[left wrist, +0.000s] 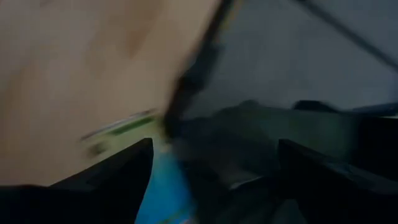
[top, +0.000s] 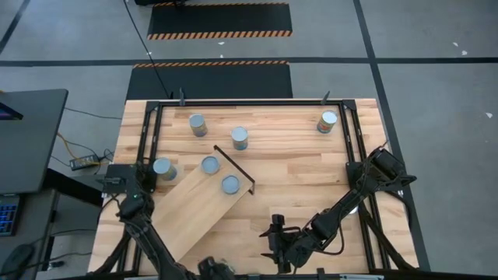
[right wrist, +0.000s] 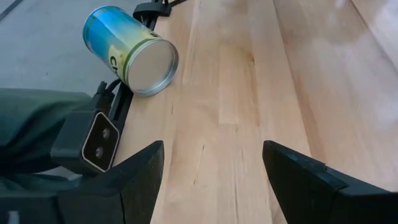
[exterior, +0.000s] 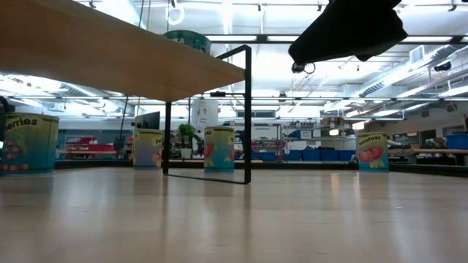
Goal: Pick and place cans onto a shelf
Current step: Put the right canned cherries on the shelf
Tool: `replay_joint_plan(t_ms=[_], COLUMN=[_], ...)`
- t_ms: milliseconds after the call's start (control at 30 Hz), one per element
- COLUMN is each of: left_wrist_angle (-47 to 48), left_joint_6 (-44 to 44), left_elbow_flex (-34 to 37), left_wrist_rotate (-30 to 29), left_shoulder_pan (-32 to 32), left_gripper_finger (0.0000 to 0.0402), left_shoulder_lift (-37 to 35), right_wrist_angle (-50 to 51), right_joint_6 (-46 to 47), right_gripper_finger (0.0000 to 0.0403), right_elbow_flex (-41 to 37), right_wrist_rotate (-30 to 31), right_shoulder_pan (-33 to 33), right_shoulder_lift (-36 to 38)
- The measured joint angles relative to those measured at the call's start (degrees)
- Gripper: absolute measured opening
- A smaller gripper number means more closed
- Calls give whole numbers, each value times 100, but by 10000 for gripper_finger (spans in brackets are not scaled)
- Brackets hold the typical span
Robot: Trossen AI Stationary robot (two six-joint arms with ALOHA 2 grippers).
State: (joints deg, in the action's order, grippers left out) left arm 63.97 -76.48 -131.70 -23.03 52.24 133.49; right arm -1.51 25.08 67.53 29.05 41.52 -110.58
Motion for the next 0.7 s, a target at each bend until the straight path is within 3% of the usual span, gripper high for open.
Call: replay_joint_plan(t_ms=[100, 700], left_wrist_angle=[444, 1001], left_joint_6=[-217, -325], left_elbow_flex=[0, 11], left_wrist_rotate=[15, 241], left_shoulder_pan=[-68, -272], left_gripper_finger=[347, 347], left_shoulder_lift=[11, 337], right_wrist_angle=[-2, -53], right_joint_6=[-69, -70], right_gripper_finger=[279, 279], right_elbow_flex=[0, 0], right_wrist_rotate=[1, 1], right_shoulder_pan=[-2, -44], right_shoulder_lift=[-1, 2])
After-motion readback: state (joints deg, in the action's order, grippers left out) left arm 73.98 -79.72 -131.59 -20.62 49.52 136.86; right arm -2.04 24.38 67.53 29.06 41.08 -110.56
